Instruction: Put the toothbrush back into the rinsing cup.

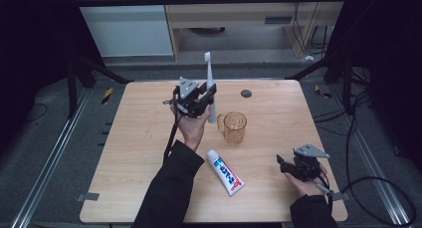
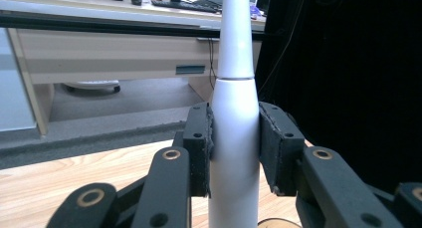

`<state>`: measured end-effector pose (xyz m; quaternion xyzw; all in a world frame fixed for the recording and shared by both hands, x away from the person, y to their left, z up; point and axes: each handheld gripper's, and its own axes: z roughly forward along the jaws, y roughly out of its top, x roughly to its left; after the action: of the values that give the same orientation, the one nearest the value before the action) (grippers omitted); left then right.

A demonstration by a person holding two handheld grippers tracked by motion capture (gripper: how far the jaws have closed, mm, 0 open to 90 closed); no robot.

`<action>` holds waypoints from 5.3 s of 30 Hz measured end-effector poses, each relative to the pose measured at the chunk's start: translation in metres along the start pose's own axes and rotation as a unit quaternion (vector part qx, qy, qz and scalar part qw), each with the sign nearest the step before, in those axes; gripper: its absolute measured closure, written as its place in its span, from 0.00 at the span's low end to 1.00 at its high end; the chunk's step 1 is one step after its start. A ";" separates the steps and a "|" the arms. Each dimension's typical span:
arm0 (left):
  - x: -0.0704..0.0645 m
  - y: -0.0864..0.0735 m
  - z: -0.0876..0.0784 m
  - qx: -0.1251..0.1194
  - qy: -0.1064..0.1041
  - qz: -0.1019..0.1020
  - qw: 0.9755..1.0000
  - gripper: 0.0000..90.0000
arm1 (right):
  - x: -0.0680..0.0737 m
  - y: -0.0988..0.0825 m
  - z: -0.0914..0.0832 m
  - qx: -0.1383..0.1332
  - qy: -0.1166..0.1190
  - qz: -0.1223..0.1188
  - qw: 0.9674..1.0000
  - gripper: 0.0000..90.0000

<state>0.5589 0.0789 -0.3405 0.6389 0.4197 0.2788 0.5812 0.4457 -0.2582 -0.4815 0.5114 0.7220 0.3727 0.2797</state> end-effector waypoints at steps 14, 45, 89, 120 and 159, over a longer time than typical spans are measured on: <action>-0.015 -0.007 0.019 -0.015 -0.016 0.001 1.000 0.75 | 0.001 0.000 0.001 -0.004 0.000 -0.009 1.000 0.36; -0.032 -0.030 0.043 -0.001 -0.053 0.016 0.998 0.75 | 0.001 0.000 0.001 -0.005 0.000 -0.016 1.000 0.37; -0.018 -0.094 0.038 0.059 -0.081 0.027 0.995 0.74 | 0.001 -0.001 0.003 0.001 -0.004 -0.023 1.000 0.37; -0.023 -0.104 0.037 0.076 -0.110 0.047 0.990 0.70 | 0.001 0.000 0.002 0.001 -0.004 -0.023 1.000 0.37; 0.001 -0.092 -0.011 0.102 -0.104 0.078 0.986 0.48 | 0.004 0.003 0.002 -0.002 -0.008 -0.021 1.000 0.35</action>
<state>0.5306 0.0832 -0.4287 0.7512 0.3317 0.2111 0.5301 0.4478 -0.2538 -0.4805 0.4982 0.7299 0.3639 0.2943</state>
